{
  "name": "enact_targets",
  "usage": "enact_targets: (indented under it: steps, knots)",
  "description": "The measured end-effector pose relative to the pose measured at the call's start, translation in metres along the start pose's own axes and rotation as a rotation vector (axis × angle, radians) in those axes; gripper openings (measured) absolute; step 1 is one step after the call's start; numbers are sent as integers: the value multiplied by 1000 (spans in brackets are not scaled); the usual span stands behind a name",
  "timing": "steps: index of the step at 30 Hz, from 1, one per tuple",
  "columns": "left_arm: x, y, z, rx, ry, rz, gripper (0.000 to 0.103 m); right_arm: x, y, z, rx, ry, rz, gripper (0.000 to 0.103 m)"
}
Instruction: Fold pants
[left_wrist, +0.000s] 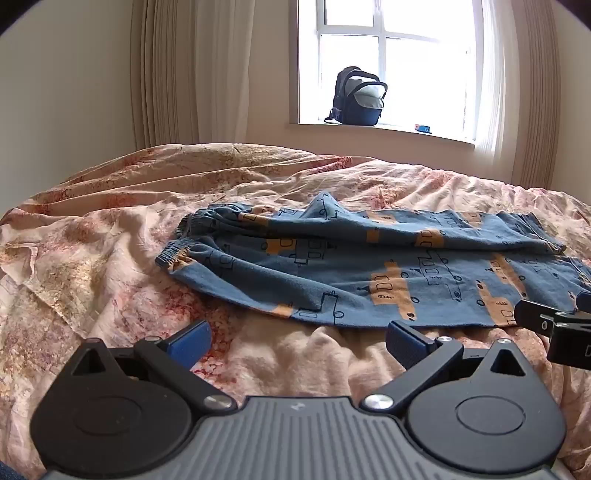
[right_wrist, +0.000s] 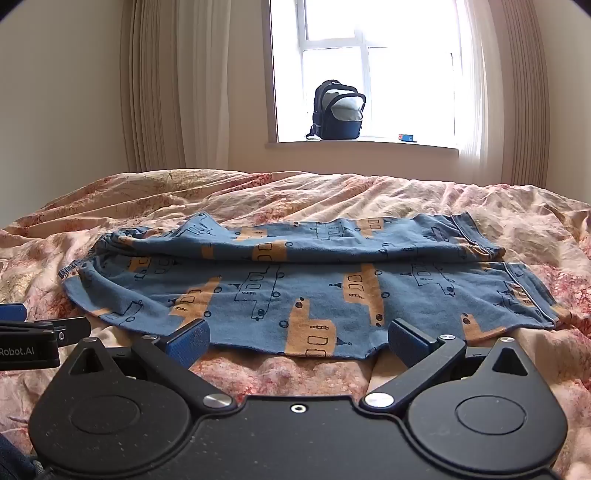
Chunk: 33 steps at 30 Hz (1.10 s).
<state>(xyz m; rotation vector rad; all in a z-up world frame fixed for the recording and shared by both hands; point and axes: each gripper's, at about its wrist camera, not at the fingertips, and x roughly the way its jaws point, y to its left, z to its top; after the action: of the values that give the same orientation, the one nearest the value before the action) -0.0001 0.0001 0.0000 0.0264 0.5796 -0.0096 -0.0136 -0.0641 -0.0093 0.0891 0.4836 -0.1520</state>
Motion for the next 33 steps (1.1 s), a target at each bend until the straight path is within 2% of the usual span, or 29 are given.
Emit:
enact_targets:
  steps: [33]
  knots:
    - [0, 1, 1, -2, -4, -2, 103, 1, 1, -1, 3, 7, 7, 103]
